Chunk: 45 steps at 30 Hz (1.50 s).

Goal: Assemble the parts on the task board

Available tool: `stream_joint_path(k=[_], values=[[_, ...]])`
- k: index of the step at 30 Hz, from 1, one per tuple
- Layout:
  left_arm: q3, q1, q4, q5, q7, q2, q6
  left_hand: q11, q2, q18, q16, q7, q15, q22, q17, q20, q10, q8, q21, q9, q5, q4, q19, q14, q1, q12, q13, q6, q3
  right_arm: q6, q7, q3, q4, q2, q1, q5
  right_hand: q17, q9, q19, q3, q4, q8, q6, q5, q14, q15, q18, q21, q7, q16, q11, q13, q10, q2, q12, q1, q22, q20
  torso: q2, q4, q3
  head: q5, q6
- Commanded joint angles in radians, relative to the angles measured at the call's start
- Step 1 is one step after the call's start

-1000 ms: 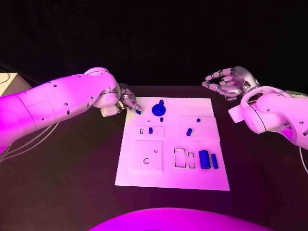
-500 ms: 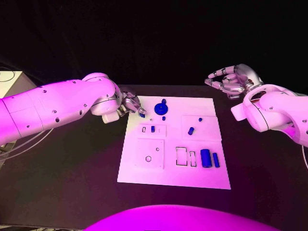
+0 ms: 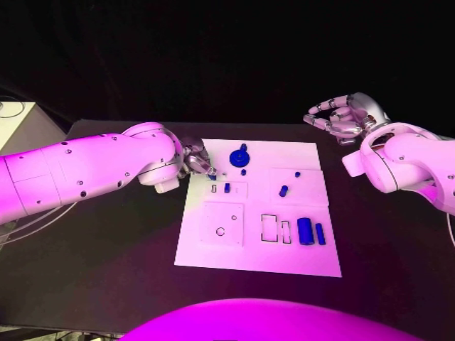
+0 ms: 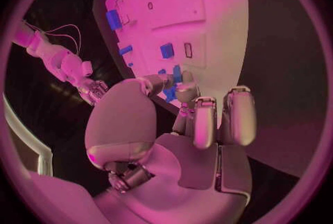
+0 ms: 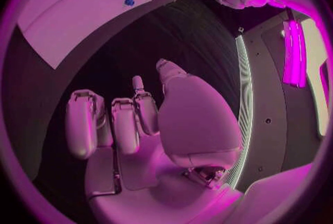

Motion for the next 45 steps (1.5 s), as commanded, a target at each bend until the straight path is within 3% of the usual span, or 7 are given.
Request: stream_joint_path(k=[1,14,33,45], values=[[-0.002,-0.005,0.008,-0.047,-0.012,0.002,-0.019,-0.001,0.001,-0.013,0.006,-0.014,-0.007,0.039,0.232,0.000,0.008,0.006,0.006,0.104,0.001,-0.155,0.012,0.096,-0.013,0.005,0.005,0.025,0.162,0.016,0.007,0.000,0.000,0.001,-0.001,0.000,0.105,0.000,0.019,0.007,0.001,0.004,-0.006,0.003,0.064,0.002,0.011,-0.003,-0.001,-0.005,-0.001,0.098,-0.007,-0.003,-0.004,-0.010,0.132,0.003,0.001,-0.0013,-0.0004,0.001,-0.002],[-0.017,-0.014,0.013,-0.083,-0.023,0.009,0.020,-0.007,0.002,-0.014,0.009,-0.022,-0.012,0.045,0.237,-0.004,0.015,0.022,0.009,0.112,0.002,-0.157,0.016,0.098,-0.034,0.007,0.007,0.035,0.171,0.017,0.007,-0.001,0.001,0.001,-0.002,0.001,0.105,0.000,0.019,0.007,0.001,0.004,-0.006,0.003,0.064,0.002,0.011,-0.003,-0.001,-0.005,-0.001,0.098,-0.007,-0.003,-0.004,-0.010,0.132,0.003,0.003,-0.0012,-0.0005,-0.002,-0.012],[-0.020,-0.023,0.022,-0.153,-0.016,0.015,0.039,-0.011,0.003,-0.011,0.010,-0.027,-0.015,0.035,0.239,-0.007,0.002,0.036,0.004,0.121,-0.004,-0.156,0.009,0.098,-0.052,-0.019,-0.036,0.038,0.177,0.019,0.007,-0.001,0.003,-0.001,-0.003,0.001,0.105,0.000,0.019,0.008,0.001,0.004,-0.006,0.004,0.064,0.002,0.011,-0.003,-0.002,-0.005,-0.001,0.097,-0.007,-0.003,-0.004,-0.010,0.132,0.003,0.002,-0.0007,0.0005,-0.005,-0.024],[-0.021,-0.030,0.032,-0.170,0.000,0.013,0.031,-0.011,0.003,-0.010,0.009,-0.027,-0.015,0.029,0.238,-0.008,-0.001,0.037,0.001,0.122,-0.008,-0.156,0.005,0.098,-0.054,-0.023,-0.042,0.035,0.178,0.021,0.008,-0.001,0.003,-0.003,-0.004,0.001,0.105,0.001,0.020,0.009,0.000,0.005,-0.007,0.007,0.064,0.001,0.011,-0.003,-0.002,-0.005,-0.002,0.097,-0.006,-0.003,-0.004,-0.011,0.132,0.003,0.002,-0.0005,-0.0002,-0.006,-0.024]])
